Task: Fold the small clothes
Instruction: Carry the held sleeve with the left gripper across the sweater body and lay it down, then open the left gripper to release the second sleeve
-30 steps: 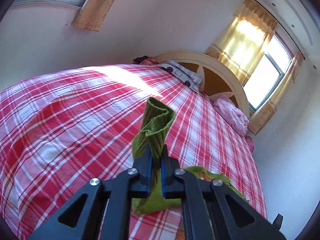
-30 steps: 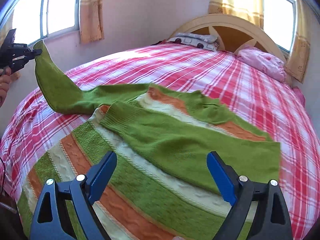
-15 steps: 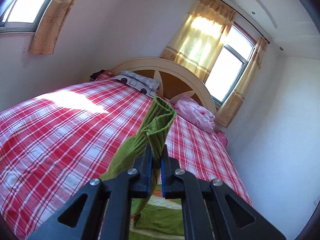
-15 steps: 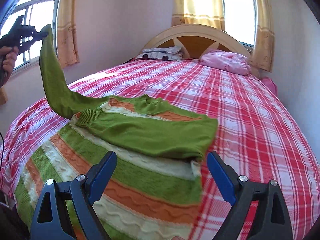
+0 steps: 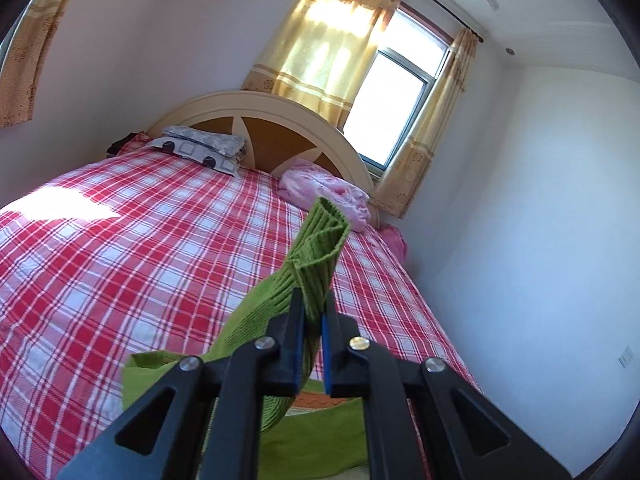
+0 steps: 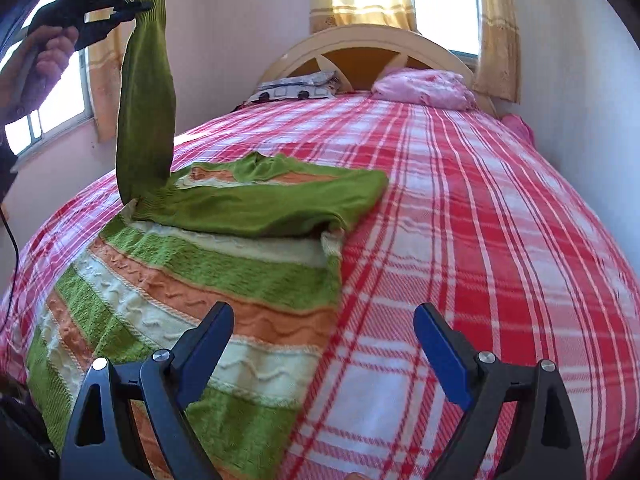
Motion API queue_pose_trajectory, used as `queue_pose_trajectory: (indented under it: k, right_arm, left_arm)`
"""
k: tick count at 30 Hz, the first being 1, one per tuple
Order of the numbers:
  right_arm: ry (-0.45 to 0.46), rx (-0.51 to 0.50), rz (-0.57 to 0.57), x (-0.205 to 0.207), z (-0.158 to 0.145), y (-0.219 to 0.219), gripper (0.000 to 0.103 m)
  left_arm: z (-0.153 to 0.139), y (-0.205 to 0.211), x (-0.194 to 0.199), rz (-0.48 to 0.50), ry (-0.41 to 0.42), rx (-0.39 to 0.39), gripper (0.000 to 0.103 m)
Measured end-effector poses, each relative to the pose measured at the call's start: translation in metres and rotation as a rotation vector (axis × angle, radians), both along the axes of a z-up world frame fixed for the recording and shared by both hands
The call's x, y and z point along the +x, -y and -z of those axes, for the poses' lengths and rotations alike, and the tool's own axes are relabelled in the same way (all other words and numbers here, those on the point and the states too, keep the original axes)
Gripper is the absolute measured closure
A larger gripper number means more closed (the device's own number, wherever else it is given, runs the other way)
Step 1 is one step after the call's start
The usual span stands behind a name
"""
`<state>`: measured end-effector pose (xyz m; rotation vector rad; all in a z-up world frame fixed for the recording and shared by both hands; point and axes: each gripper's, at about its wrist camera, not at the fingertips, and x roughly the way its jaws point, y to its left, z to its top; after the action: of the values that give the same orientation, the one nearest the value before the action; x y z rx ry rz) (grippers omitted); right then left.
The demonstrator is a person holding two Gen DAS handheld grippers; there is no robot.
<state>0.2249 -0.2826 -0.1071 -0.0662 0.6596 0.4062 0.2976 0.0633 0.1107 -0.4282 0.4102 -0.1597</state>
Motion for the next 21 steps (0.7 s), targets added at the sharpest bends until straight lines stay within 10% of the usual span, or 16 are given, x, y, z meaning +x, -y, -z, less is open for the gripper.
queue_pose_trajectory:
  k: [15,21]
  right_arm:
    - [-0.024,0.081,0.090,-0.005,0.008,0.034,0.011]
    - [-0.057,0.091,0.088,0.000,0.014,0.035,0.011]
  left_arm:
    - [0.160,0.160,0.045,0.080,-0.219,0.340,0.094]
    - [0.152,0.175,0.018,0.188,-0.195,0.393,0.047]
